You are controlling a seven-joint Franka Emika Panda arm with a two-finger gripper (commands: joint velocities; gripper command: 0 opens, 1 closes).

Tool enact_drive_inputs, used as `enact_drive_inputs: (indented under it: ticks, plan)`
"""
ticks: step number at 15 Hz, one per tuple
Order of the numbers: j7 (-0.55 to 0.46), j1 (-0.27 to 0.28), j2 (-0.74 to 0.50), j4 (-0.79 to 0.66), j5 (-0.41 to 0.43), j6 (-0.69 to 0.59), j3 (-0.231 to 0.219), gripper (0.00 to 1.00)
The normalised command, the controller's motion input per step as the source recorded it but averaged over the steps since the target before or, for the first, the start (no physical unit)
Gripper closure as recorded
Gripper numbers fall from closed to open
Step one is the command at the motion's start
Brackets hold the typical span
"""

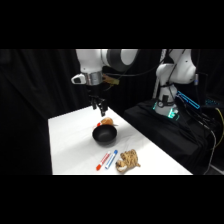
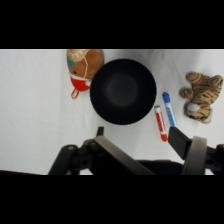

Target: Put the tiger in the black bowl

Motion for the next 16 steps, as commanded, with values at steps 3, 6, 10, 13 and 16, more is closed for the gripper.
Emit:
enact_drive_inputs:
  ticks: [3, 6, 10, 13, 16]
  plan:
    - [0.08, 0.003, 0.15, 0.09, 0.114, 0.00, 0.069, 0.00]
    - [0.16, 0.064, 0.12, 0.02, 0.102, 0.08, 0.097, 0.00]
    - [0.22, 0.136, 0.01, -0.08, 0.064, 0.14, 0.112, 0.00]
    - [0.24, 0.164, -0.07, -0.15, 0.040, 0.19, 0.107, 0.00]
    - [0.25, 0.131, -0.07, -0.20, 0.007, 0.37, 0.065, 0.00]
